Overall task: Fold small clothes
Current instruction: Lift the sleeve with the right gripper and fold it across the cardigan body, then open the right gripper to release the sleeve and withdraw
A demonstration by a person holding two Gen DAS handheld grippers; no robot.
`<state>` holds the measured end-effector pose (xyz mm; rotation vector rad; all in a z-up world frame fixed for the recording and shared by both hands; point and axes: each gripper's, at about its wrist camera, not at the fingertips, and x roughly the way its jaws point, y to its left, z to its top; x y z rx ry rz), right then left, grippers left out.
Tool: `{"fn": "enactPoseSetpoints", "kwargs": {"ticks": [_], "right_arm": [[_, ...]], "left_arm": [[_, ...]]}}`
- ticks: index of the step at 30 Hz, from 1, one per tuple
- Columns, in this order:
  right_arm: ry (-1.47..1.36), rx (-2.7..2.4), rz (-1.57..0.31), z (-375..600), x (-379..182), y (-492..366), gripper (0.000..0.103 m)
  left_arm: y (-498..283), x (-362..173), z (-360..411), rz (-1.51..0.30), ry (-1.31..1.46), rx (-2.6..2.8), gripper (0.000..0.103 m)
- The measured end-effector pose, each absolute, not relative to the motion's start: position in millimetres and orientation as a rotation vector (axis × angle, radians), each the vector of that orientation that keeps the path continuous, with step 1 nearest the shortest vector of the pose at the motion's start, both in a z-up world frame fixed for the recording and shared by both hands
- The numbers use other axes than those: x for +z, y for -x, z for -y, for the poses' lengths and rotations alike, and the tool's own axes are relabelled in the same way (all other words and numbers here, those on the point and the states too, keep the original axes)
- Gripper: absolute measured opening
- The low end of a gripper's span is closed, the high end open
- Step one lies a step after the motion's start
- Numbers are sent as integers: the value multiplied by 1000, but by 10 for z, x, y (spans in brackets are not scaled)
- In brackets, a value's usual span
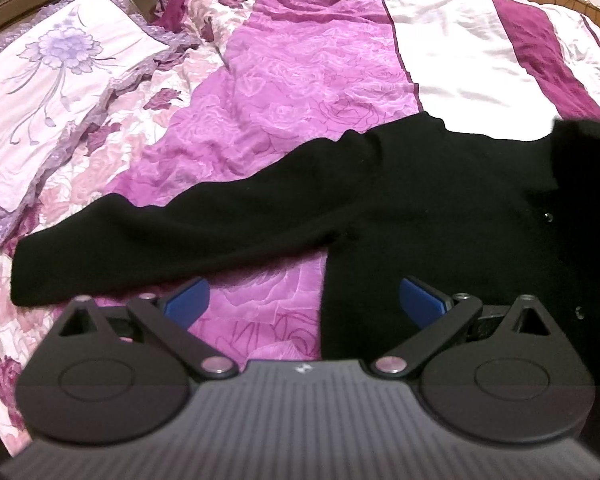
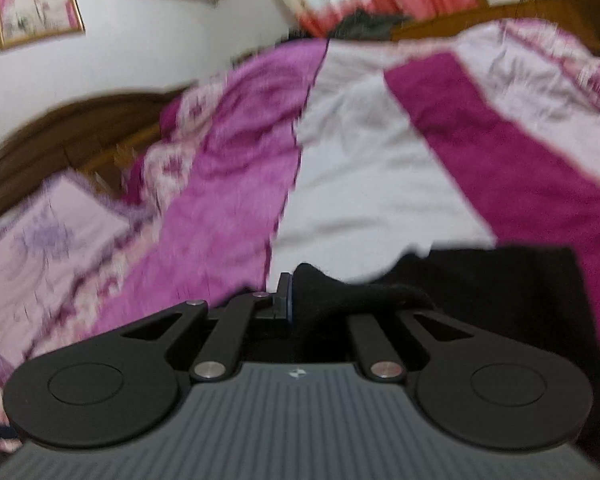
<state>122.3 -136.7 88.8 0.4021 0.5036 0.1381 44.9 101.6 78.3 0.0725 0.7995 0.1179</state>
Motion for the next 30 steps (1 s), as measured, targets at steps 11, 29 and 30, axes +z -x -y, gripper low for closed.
{"fn": "enactPoseSetpoints", "kwargs": {"ticks": [11, 29, 30], "right_arm": [[-381, 175, -608, 880, 307, -1461, 4], [-322, 254, -712, 719, 389, -1103, 77], [-318, 259, -715, 742, 414, -1048, 77]], "left_arm": [[-540, 616, -1073, -814, -48, 100, 103], [-504, 591, -1042, -819, -44, 87, 103], [-498, 598, -1027, -817, -49, 85, 103]]}}
